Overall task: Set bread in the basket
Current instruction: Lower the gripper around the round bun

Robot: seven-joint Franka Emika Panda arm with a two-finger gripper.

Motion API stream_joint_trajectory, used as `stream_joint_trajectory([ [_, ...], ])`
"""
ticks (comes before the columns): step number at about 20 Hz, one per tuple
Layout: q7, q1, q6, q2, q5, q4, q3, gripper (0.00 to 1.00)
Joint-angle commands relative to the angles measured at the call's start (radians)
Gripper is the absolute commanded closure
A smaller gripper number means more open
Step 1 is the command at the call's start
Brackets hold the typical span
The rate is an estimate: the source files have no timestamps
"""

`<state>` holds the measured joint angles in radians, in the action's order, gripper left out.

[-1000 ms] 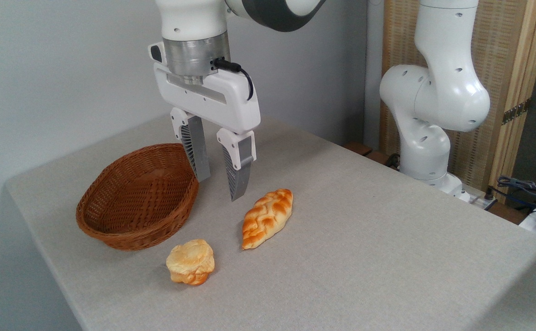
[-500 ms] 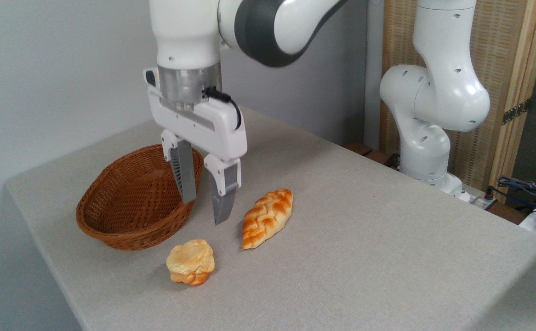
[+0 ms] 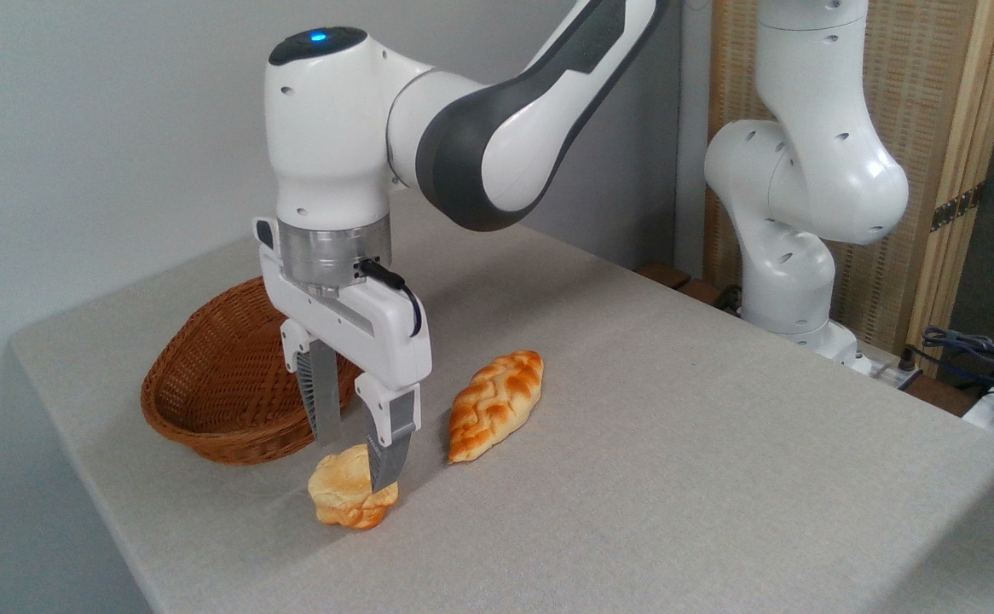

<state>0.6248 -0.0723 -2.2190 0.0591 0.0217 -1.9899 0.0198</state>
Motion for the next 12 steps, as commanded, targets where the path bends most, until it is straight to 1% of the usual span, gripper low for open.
stream_joint_trajectory([
  [1,0.021,-0.017,-0.034,0.024,0.003,0.006,-0.001,0.0],
  [4,0.021,-0.024,-0.044,0.039,0.003,0.008,-0.001,0.0],
  [9,0.024,-0.024,-0.05,0.042,-0.002,0.008,-0.001,0.0],
  [12,0.058,-0.023,-0.048,0.044,-0.005,0.006,-0.003,0.0],
])
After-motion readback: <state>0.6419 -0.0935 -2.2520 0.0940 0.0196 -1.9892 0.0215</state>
